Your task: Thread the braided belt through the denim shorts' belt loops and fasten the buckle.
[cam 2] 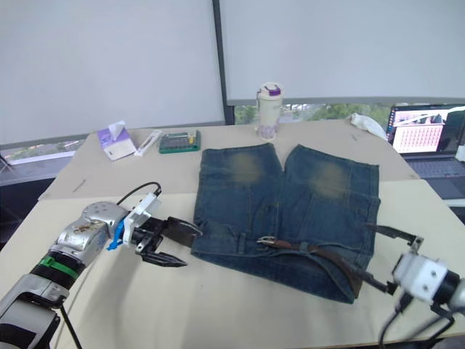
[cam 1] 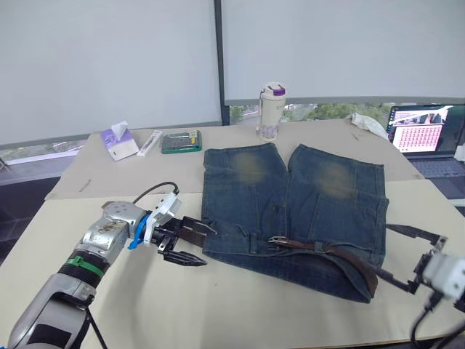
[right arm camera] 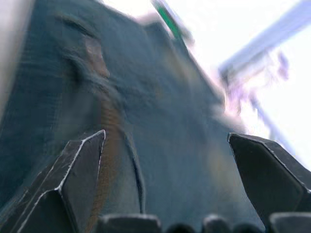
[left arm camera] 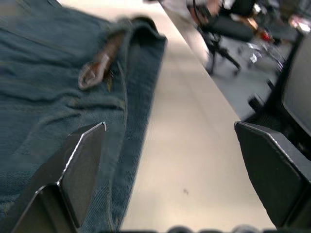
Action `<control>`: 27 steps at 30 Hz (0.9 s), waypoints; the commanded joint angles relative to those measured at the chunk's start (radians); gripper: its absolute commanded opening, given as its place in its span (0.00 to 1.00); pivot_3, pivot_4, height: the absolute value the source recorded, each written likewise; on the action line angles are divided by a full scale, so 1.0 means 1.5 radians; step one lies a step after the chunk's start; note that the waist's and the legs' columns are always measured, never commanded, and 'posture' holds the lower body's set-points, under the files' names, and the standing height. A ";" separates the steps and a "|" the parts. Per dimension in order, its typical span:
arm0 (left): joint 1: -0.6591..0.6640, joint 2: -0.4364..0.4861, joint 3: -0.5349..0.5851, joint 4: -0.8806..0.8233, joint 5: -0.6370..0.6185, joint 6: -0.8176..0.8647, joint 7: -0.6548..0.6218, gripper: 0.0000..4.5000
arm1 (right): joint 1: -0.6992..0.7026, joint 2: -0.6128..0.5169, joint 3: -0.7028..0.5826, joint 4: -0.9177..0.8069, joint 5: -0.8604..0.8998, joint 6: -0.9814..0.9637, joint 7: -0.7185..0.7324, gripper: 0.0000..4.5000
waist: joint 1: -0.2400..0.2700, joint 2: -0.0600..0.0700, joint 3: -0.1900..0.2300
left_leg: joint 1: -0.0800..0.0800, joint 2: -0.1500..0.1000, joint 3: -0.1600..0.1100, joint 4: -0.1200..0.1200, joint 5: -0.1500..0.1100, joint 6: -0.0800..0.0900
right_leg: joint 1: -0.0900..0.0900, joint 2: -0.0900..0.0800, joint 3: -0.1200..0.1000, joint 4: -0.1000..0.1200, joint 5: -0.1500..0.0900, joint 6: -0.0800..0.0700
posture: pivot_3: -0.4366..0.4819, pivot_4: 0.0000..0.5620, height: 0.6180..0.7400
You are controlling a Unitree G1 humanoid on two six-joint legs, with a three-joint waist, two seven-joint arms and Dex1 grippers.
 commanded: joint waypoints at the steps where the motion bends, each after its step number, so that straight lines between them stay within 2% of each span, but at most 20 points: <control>1: -0.026 -0.030 0.049 -0.032 0.036 -0.012 0.067 1.00 | -0.076 0.006 -0.037 -0.077 0.170 0.297 0.106 0.99 | 0.006 0.000 0.000 | 0.000 0.000 0.000 0.000 0.000 0.000 | 0.000 0.000 0.000 0.000 0.000 0.000 | 0.48 0.27 1.00; 3: -0.028 -0.040 0.063 -0.052 0.043 0.001 0.077 1.00 | -0.107 0.018 -0.043 -0.101 0.222 0.431 0.153 0.99 | 0.013 0.001 0.000 | -0.001 0.000 0.000 0.001 -0.001 0.001 | 0.000 0.000 -0.001 -0.001 0.000 0.000 | 0.48 0.27 1.00; 5: -0.023 -0.042 0.071 -0.076 0.050 0.011 0.085 1.00 | -0.163 0.054 -0.040 -0.079 0.175 0.488 0.153 0.99 | 0.016 0.001 -0.001 | -0.001 0.001 -0.001 0.001 -0.001 0.002 | 0.000 0.000 -0.002 -0.001 0.000 0.000 | 0.48 0.27 1.00; 8: -0.006 -0.041 0.081 -0.123 0.058 0.030 0.097 1.00 | -0.222 0.093 -0.012 -0.042 0.080 0.559 0.211 0.99 | 0.017 0.002 -0.001 | -0.003 0.001 -0.002 0.001 -0.001 0.002 | -0.002 0.000 -0.002 -0.001 0.000 0.000 | 0.48 0.27 1.00; 12: 0.014 -0.039 0.095 -0.166 0.048 0.061 0.107 1.00 | -0.253 0.132 0.027 -0.013 -0.032 0.617 0.286 0.99 | 0.017 0.003 -0.001 | -0.003 0.001 -0.001 0.002 -0.001 0.002 | -0.002 0.000 -0.002 -0.001 0.000 0.000 | 0.48 0.27 1.00; 18: 0.033 -0.032 0.104 -0.183 0.063 0.066 0.105 1.00 | -0.287 0.178 0.055 0.032 -0.175 0.643 0.348 0.99 | 0.014 0.003 -0.002 | -0.002 0.001 -0.001 0.001 -0.002 0.002 | -0.002 0.000 -0.003 -0.001 0.000 0.000 | 0.48 0.27 1.00; 21: 0.037 -0.030 0.107 -0.192 0.067 0.069 0.104 1.00 | -0.309 0.208 0.062 0.053 -0.245 0.629 0.343 0.82 | 0.015 0.001 -0.002 | -0.001 0.001 -0.001 0.001 -0.002 0.002 | -0.001 0.000 -0.003 -0.001 0.000 0.000 | 0.48 0.27 1.00; 27: 0.038 -0.028 0.109 -0.194 0.081 0.070 0.117 1.00 | -0.343 0.270 0.040 0.078 -0.291 0.674 0.346 0.37 | 0.013 -0.006 -0.007 | 0.000 0.002 -0.002 0.001 -0.002 0.002 | 0.000 0.001 -0.003 -0.001 0.000 0.000 | 0.48 0.27 1.00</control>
